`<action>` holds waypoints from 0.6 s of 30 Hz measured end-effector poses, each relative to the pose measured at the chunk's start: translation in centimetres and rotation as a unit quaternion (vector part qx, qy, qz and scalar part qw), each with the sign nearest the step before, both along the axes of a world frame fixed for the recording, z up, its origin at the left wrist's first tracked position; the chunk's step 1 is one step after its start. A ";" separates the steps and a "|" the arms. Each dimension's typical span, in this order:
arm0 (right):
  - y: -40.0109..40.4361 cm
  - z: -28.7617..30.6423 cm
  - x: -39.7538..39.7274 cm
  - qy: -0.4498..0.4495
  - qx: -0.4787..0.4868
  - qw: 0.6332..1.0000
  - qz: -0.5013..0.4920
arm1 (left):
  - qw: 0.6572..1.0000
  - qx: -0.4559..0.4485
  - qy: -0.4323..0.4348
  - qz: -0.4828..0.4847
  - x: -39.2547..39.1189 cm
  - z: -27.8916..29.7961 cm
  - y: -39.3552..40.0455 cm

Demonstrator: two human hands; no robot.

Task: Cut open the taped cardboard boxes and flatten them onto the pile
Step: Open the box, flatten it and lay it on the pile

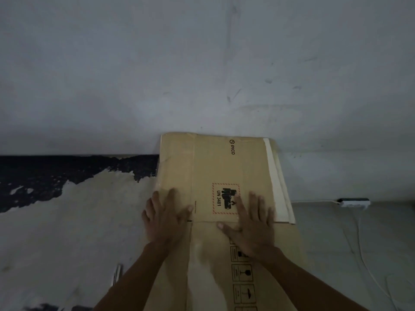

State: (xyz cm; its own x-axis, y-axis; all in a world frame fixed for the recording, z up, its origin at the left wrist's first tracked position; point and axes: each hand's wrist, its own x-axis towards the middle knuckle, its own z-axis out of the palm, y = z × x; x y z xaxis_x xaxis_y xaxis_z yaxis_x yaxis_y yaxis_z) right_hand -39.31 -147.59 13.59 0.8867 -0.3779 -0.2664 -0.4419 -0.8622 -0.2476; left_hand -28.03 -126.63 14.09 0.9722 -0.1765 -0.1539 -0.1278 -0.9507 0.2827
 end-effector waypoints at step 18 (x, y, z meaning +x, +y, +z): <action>3.1 2.2 1.6 -0.008 0.080 0.995 -0.061 | 0.992 -0.106 0.063 -0.008 0.4 2.2 0.7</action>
State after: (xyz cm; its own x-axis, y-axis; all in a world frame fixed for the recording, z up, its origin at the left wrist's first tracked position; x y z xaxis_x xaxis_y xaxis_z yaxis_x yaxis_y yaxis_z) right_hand -37.72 -144.48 15.79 0.8410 -0.4375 -0.3182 -0.5363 -0.7512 -0.3849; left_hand -27.67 -125.96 16.27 0.9443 -0.2329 -0.2325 -0.0928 -0.8662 0.4910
